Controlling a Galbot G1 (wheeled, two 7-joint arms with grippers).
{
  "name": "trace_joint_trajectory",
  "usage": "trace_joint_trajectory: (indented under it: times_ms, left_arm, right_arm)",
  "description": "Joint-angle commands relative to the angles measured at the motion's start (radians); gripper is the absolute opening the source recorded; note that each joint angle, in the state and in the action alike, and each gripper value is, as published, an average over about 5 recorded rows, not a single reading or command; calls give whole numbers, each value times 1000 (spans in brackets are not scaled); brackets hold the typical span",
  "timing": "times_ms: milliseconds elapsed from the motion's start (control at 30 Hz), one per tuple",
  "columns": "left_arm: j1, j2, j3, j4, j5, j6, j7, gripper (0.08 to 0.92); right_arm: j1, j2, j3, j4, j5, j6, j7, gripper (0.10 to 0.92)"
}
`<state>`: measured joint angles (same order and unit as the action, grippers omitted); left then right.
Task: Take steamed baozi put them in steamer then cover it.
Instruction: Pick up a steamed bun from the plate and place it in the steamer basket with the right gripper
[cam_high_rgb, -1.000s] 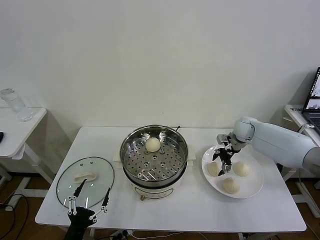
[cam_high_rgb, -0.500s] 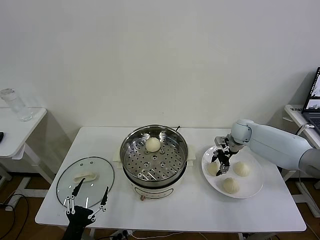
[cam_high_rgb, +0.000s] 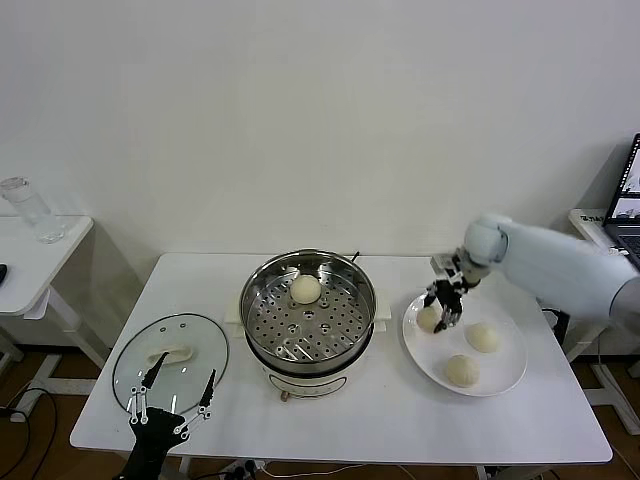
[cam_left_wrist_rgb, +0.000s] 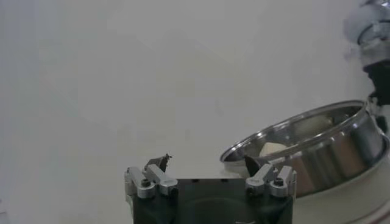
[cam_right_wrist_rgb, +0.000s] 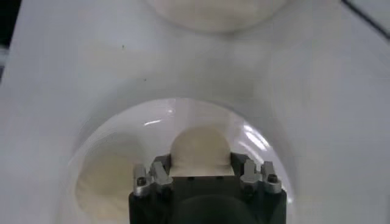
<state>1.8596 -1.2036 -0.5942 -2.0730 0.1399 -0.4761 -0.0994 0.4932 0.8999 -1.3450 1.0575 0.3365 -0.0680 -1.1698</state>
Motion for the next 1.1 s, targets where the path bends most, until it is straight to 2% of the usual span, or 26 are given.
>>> trace_joint_trajectory:
  times_ms: [33, 233, 500, 733, 1100]
  left_arm:
    - [-2, 2, 5, -2, 0, -2, 1, 823]
    - [0, 6, 17, -20, 5, -3, 9, 823]
    - [-27, 18, 35, -3, 8, -15, 8, 823]
    - [-34, 17, 47, -7, 16, -25, 7, 823]
    - [-28, 15, 49, -34, 28, -33, 5, 823]
  right_arm:
    - [354, 91, -97, 102, 131, -27, -116, 670]
    - [482, 220, -159, 191, 290, -94, -89, 670]
    - [420, 411, -193, 234, 440, -201, 38, 670]
    - [329, 535, -213, 200, 468, -262, 127, 674]
    - [231, 657, -245, 110, 403, -279, 180, 679]
